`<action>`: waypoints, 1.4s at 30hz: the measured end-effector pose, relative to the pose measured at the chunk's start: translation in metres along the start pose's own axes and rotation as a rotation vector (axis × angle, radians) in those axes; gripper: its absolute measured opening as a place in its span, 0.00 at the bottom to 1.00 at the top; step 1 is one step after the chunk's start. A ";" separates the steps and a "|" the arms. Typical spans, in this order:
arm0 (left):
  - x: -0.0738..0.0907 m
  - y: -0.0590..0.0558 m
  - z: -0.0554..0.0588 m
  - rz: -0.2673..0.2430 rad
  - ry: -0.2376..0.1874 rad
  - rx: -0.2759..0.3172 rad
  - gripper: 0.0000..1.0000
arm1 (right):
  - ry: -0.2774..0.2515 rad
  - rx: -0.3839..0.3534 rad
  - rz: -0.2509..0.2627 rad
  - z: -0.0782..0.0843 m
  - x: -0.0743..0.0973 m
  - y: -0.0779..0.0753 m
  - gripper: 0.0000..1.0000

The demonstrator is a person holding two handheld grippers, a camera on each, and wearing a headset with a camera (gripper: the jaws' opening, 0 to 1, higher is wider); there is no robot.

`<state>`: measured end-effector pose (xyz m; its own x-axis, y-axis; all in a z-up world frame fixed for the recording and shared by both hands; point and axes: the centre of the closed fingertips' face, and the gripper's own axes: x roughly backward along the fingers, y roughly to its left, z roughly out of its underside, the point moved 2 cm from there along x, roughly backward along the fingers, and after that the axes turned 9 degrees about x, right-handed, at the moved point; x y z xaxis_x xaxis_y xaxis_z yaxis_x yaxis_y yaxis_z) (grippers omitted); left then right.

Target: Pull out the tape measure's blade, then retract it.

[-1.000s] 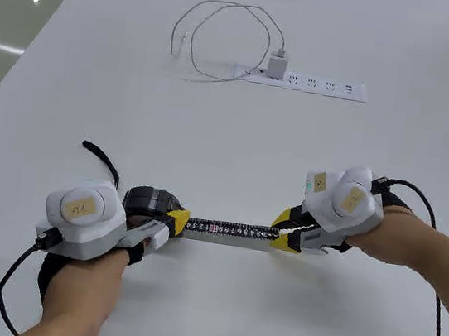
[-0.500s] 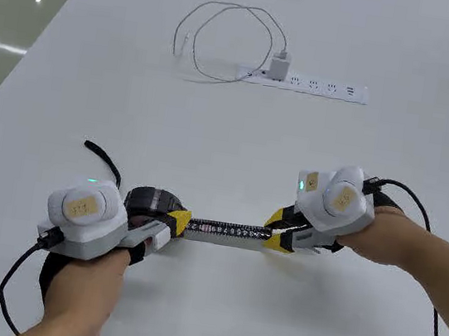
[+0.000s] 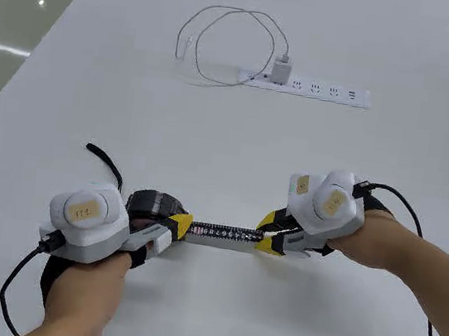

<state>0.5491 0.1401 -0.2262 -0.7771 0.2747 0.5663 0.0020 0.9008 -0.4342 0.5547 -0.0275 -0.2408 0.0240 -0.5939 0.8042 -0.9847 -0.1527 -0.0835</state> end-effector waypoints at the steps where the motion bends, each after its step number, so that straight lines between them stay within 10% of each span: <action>1: 0.000 0.000 0.000 0.000 0.000 0.001 0.58 | -0.002 -0.002 0.000 -0.001 -0.001 0.000 0.10; 42: 0.000 0.001 0.000 0.005 0.007 0.008 0.58 | -0.089 -0.031 -0.027 -0.047 -0.038 -0.003 0.10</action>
<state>0.5486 0.1409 -0.2264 -0.7728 0.2811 0.5689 0.0004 0.8967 -0.4426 0.5488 0.0328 -0.2438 0.0645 -0.6583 0.7500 -0.9883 -0.1461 -0.0433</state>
